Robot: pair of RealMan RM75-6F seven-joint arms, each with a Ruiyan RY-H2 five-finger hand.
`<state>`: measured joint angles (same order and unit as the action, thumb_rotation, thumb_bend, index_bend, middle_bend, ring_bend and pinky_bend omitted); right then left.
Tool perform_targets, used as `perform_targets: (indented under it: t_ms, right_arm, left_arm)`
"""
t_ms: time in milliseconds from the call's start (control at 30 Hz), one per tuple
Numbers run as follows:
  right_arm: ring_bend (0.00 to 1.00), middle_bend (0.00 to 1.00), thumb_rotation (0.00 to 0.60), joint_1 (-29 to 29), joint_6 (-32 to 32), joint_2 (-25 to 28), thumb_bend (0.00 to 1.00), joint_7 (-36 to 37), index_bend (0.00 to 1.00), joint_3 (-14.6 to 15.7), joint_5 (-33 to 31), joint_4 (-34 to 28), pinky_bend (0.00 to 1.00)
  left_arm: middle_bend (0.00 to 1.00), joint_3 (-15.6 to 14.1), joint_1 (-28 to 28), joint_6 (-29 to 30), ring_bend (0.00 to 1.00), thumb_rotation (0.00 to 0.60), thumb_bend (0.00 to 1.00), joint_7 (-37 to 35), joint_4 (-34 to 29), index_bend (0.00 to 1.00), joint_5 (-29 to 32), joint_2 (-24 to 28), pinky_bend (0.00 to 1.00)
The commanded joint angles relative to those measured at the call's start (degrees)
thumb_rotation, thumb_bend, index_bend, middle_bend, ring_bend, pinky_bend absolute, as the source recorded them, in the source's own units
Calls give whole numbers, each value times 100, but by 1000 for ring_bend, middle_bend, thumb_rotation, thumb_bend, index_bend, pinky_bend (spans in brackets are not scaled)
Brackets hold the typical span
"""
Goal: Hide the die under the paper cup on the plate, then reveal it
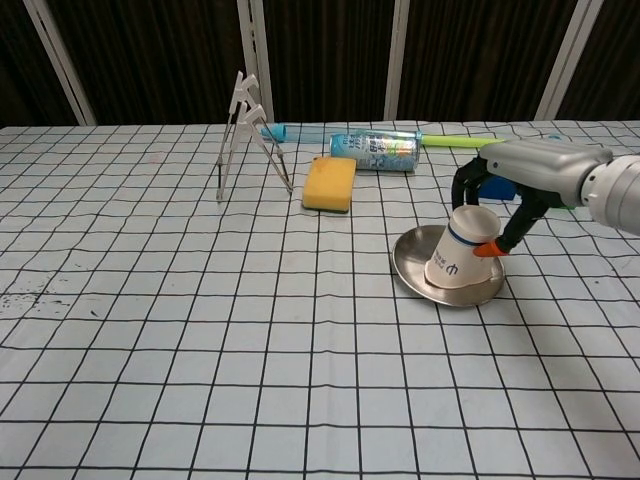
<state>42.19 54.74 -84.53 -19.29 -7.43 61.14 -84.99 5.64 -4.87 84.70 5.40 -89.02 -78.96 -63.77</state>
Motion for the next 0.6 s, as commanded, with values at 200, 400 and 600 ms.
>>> perform_targets:
  t_ms: [200, 400, 600]
  right_arm:
    - [248, 500, 600, -19, -11, -5, 338, 24, 532, 96, 261, -367, 0]
    - [248, 500, 600, 117, -127, -198, 339, 17, 532, -1, 269, -378, 0]
    - [248, 500, 600, 269, -233, -437, 343, 17, 537, -144, 206, -182, 0]
  left_arm:
    - [0, -2, 13, 35, 0, 600, 696, -24, -14, 319, -24, 10, 118]
    - [0, 15, 20, 46, 0, 600, 696, -100, -1, 320, -12, 28, 119]
    - [0, 11, 14, 25, 0, 600, 697, -157, 29, 320, -23, 41, 118]
